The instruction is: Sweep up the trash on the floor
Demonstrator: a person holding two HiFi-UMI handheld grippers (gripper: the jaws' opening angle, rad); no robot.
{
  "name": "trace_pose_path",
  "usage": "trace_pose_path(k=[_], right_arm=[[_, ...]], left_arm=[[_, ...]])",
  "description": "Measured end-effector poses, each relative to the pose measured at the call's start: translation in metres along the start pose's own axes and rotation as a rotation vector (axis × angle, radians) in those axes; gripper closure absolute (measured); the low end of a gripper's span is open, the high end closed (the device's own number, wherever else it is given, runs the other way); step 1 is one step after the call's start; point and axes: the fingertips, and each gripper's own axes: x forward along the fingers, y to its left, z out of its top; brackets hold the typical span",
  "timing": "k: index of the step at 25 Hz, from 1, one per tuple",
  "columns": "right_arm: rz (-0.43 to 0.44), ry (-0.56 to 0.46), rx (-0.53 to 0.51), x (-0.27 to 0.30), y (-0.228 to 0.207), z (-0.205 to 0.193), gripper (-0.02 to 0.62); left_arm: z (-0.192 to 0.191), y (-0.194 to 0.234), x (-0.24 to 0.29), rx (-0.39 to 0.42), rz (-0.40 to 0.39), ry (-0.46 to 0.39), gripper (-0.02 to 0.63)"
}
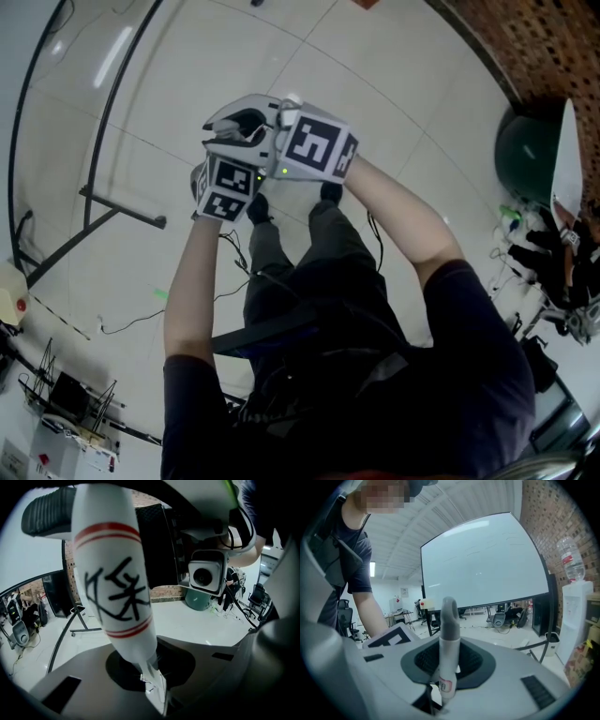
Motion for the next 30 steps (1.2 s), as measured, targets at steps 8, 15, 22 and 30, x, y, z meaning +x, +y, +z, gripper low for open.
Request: trace_pose_path(k=[8,15,22,30], right_arm=[[0.033,-0.008,0.005,-0.001,0.02,0.003,0.509],[0.016,0.033,-0.009,-0.01,0.023,0.016,0.509],[-0.007,0.033,-0.055,-0.021,0.044,0.056,0.509],[-0.007,0.0,-0.098,-0.024,0.076,0.129,0.512]], left_arm=[[-0.004,-0.014,-0.01,-0.065,-0.021,-0.004,0.583],[0.009,-0.019,-0.022,-0.078,-0.065,-0.034,0.583],[0.036,-0.028,-0.06,-0.071,-0.091,-0.05,0.583],[0.083,-0.038,-0.128,-0.034,-0.139,-0.093,0.583]])
